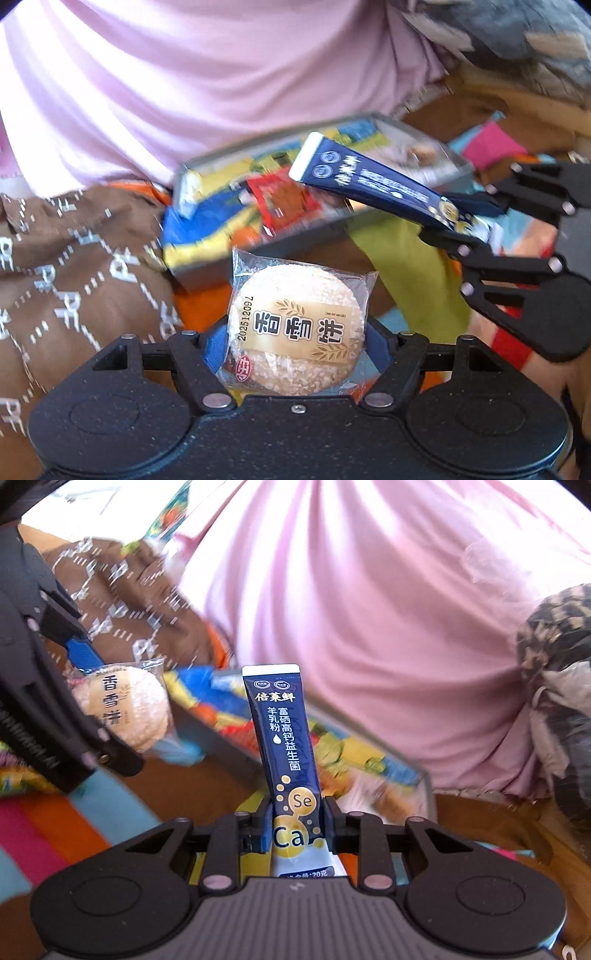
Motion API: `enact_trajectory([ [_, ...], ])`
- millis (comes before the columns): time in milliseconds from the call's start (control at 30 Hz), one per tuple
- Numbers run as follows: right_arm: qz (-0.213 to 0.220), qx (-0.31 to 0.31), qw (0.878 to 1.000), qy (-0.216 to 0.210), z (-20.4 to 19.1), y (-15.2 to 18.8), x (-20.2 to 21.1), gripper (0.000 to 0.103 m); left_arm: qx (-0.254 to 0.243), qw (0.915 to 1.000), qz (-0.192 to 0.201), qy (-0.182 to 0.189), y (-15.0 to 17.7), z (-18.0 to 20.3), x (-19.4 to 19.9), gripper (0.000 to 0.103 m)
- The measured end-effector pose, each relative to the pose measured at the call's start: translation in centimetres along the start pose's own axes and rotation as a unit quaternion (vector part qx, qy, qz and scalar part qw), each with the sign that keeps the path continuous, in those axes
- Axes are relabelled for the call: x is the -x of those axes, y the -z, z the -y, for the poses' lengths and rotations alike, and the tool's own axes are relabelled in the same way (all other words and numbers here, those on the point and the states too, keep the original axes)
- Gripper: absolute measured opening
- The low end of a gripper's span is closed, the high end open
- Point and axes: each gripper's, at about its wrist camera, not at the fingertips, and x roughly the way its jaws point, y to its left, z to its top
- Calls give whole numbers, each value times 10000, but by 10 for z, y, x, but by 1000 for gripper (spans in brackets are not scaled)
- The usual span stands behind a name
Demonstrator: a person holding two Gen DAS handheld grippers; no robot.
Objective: Organize snacks
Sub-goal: 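Carry the blue stick and round cake over the gray tray with both tools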
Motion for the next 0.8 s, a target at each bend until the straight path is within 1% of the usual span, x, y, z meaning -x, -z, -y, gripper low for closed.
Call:
enact_trajectory([
  [133,243,-350,9991,63,15,-13,-8,30,121,9995,248,-180,-35,-10,-3,74],
  [167,283,-528,9982,40,20,-16,-11,30,177,9990,338,-219,-46,-13,-5,74],
  [233,325,-932,9951,-44,30,-19,-15,30,426,9982,350,-246,-64,-20,-13,74],
  [300,344,-1269,9912,-131,38,-20,-22,30,835,9957,271,-305,-80,-29,-24,74],
  [400,410,-1551,9868,-207,46,-22,-35,30,1397,9892,158,-414,-97,-39,-43,74],
  [500,544,-1791,9821,-205,54,-21,-49,30,1795,9823,43,-531,-105,-46,-60,74],
  [533,605,-1948,9787,-215,58,-19,-54,30,1909,9800,-1,-562,-107,-48,-65,74],
  [600,701,-2186,9730,-234,62,-12,-62,30,2089,9757,-165,-635,-109,-51,-74,74],
  [667,726,-2311,9700,-223,63,-4,-72,30,2224,9717,-366,-709,-111,-54,-83,74],
  [733,739,-2420,9672,-216,64,2,-79,30,2237,9703,-500,-771,-113,-55,-90,74],
  [800,794,-2464,9657,-207,67,5,-83,30,2205,9705,-523,-823,-118,-55,-97,74],
])
